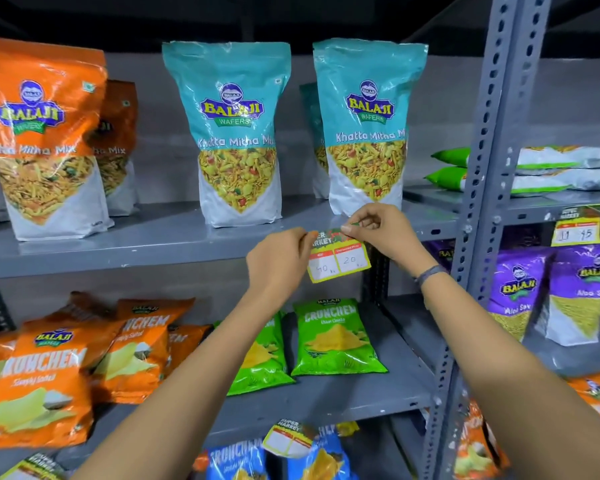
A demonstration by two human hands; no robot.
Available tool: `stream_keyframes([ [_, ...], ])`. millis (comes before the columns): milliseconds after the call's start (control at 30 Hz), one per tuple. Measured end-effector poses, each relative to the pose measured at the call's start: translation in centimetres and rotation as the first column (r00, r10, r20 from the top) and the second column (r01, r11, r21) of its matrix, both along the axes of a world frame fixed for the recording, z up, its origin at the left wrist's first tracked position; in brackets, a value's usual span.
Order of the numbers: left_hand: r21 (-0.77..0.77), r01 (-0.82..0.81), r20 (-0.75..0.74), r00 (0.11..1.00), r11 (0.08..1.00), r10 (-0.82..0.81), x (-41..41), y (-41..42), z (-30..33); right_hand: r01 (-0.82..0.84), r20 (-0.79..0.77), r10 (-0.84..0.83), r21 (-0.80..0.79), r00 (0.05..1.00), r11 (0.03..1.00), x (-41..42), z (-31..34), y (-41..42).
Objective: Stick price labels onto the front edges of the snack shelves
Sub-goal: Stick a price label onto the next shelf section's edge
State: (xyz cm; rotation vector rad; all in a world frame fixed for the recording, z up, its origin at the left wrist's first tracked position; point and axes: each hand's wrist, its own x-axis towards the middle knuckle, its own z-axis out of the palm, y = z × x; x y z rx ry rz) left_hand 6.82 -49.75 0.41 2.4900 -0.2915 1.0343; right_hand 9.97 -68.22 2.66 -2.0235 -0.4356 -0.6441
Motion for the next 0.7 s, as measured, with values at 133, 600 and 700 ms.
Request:
stream_keyframes([
  [133,0.149,-0.056,-0.021,0.998,0.987,0.060,0.6,0.7,-0.8,-0.026,-0.016,0.025,-0.085,1.000,0.996,-0.5,-0.9,-0.5],
  [600,0.284,-0.181,0.071,0.983,0.942,0.168,1.2,0.0,1.5,0.068,0.078,-0.075,0.093,0.994,0.993,0.3,-1.5,0.2],
  [700,0.287,-0.183,0.078,0.983,0.940,0.167,1.4,-0.3,1.9,0.087,0.088,-0.098,0.116,0.991,0.989,0.4,-1.6,0.5],
])
